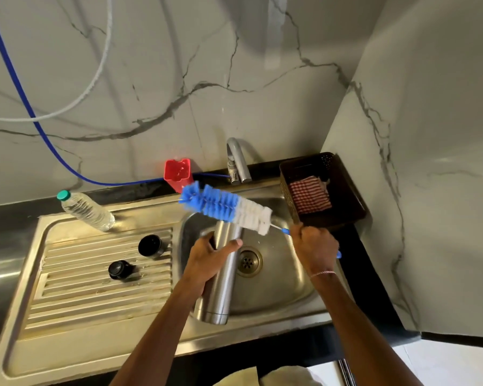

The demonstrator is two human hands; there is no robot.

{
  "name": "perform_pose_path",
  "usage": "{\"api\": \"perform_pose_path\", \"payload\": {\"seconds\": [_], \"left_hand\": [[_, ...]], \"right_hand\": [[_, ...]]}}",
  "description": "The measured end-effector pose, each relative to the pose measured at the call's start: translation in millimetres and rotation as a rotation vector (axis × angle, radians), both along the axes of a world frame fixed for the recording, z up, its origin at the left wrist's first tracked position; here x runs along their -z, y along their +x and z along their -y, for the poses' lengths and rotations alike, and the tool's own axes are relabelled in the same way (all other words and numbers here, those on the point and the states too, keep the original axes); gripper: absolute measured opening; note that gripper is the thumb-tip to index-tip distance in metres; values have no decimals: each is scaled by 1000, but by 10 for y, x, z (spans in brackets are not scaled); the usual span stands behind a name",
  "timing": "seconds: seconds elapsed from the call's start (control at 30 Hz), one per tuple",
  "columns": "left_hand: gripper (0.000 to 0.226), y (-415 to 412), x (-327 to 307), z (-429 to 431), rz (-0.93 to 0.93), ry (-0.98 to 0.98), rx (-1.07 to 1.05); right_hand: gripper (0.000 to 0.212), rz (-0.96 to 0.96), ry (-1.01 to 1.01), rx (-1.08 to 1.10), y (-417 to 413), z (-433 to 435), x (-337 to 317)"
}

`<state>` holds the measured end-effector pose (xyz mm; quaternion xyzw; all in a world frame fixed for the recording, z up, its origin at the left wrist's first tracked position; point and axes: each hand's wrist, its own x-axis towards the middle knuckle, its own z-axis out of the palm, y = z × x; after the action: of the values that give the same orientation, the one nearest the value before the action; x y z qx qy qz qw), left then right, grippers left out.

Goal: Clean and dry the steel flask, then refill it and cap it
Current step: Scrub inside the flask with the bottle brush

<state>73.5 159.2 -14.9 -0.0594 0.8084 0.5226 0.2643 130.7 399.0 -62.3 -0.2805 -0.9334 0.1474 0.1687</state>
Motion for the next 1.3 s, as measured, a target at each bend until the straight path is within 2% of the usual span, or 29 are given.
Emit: {"api": "perform_pose_path", "payload": {"seconds": [0.1, 0.13, 0.17, 0.23, 0.27, 0.37, 0.47, 0.53, 0.67, 0.73, 0.8, 0.87, 0.9, 1.0, 1.17, 1.23, 1.3], "left_hand": [[66, -25, -48, 118, 89, 104, -90], [69, -28, -80, 124, 108, 118, -91], [64, -25, -94, 114, 109, 127, -75], [41, 13, -134, 39, 95, 130, -24], [38, 27, -162, -13, 98, 135, -9], [61, 25, -159, -33, 118, 153, -26], [74, 6, -127, 94, 117, 201, -137], [63, 11, -116, 142, 119, 194, -143], [20, 61, -135, 29, 124, 157, -95], [17, 52, -121, -16, 109, 136, -50], [44, 18, -126, 4, 78, 144, -42], [87, -27, -115, 94, 78, 150, -91], [93, -48, -109, 146, 89, 160, -122], [72, -47, -119, 237, 84, 214, -153], [35, 7, -127, 77, 31, 124, -63], [34, -2, -143, 76, 35, 120, -40], [47, -20, -139, 152, 61, 172, -75]], "right_hand": [[62, 41, -18, 65, 295, -201, 114], [61, 34, -10, 65, 330, -208, 127], [59, 18, 0, 52, 311, -177, 117], [54, -28, 42, 10, 150, 1, 4], [51, -57, 59, -15, 54, 100, -38], [52, -128, 73, -74, -34, 161, -118], [60, -63, 28, 14, 196, -67, 18], [64, -21, -7, 35, 280, -125, 89], [56, -142, 75, -69, -29, 128, -78], [55, -167, 70, -122, -185, 211, -156], [55, -168, 93, -113, -188, 139, -106], [56, -143, 117, -52, -56, -12, -17], [56, -125, 114, -13, 24, -88, 32], [59, -91, 88, 31, 120, -171, 92], [56, -188, 90, -152, -245, 234, -122], [56, -204, 106, -170, -292, 257, -147], [55, -196, 157, -145, -181, 137, -115]]}}
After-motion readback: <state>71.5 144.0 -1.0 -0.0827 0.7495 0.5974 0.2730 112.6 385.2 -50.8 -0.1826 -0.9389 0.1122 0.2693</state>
